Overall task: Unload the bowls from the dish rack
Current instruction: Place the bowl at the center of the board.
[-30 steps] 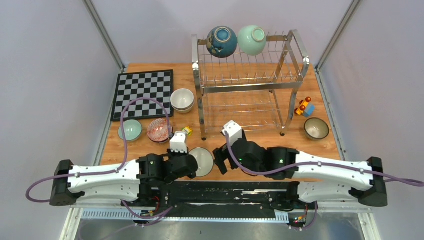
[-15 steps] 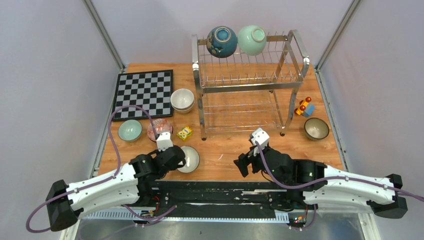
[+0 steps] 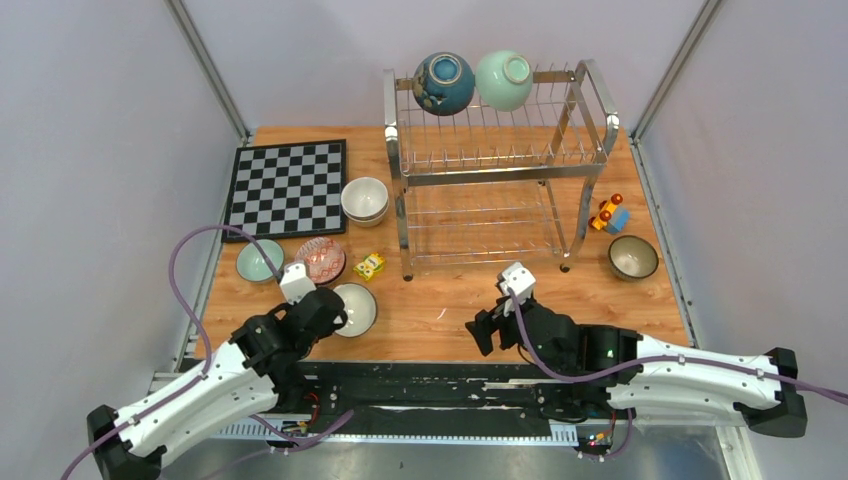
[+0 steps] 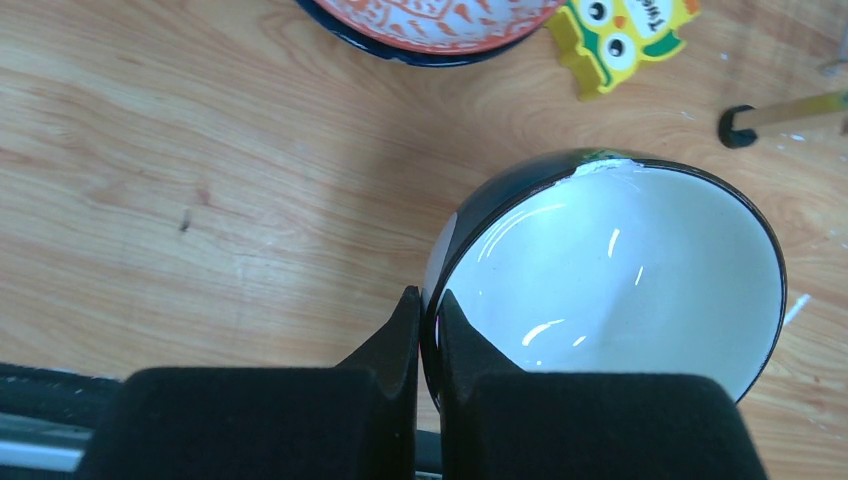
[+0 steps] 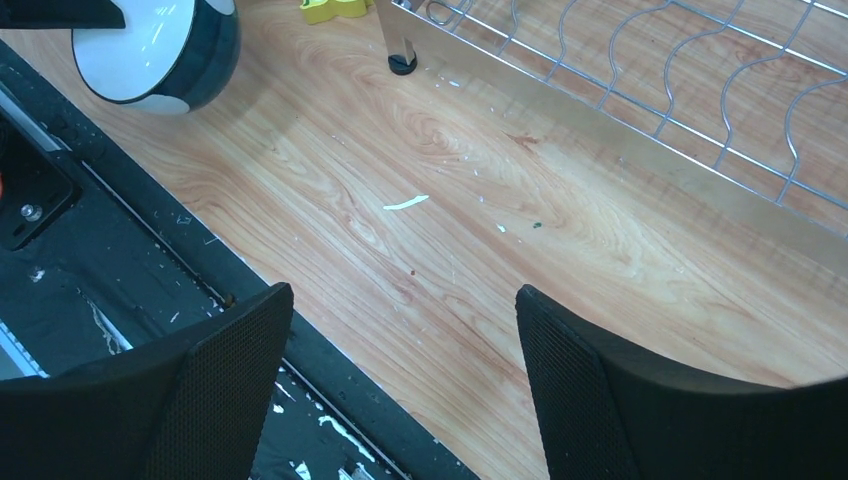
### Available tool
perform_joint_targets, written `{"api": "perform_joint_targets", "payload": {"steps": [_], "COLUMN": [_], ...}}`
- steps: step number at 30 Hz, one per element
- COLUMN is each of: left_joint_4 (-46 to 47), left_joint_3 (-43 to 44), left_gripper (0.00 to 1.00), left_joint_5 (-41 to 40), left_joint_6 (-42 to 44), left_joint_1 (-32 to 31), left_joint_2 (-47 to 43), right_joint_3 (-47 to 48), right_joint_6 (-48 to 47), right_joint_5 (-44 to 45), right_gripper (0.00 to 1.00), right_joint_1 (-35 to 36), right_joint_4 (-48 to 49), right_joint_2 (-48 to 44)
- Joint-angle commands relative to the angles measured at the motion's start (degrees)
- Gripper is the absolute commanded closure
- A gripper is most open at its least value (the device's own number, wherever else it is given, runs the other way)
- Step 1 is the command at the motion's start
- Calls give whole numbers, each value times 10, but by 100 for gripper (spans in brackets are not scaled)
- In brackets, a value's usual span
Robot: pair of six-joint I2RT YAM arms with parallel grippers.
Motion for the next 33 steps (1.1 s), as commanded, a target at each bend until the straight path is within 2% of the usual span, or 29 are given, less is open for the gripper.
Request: {"api": "perform_joint_targets", "payload": {"steps": [1,6,10,17,23,33], "left_joint_4": [-1,-42,-86,-155,-169,-172], "left_joint_3": [42,116,140,106,60,55], "left_gripper": [100,100,100,100,100,100], "left_joint_5": [-6,-8,5,39,52,-11], "left_joint_6": [6,30,-17,-139,-186,-226], "left_joint_1": [33,70,77,78,78,78], "left_joint_2": [26,61,67,35,-19,39], "right_joint_3": [-11,-22,-29,-32,-34,-48], "right_joint_6": [21,28,28,22,18,35], "right_joint_5": [10,5,6,-4,-8,-19], "right_gripper": [15,16,16,16,16,16], "right_joint_1": [0,0,0,0,0,0], "right_joint_4": [11,11,13,17,20,34], "right_joint_2": [0,-7,-15,-16,-16,-2]}}
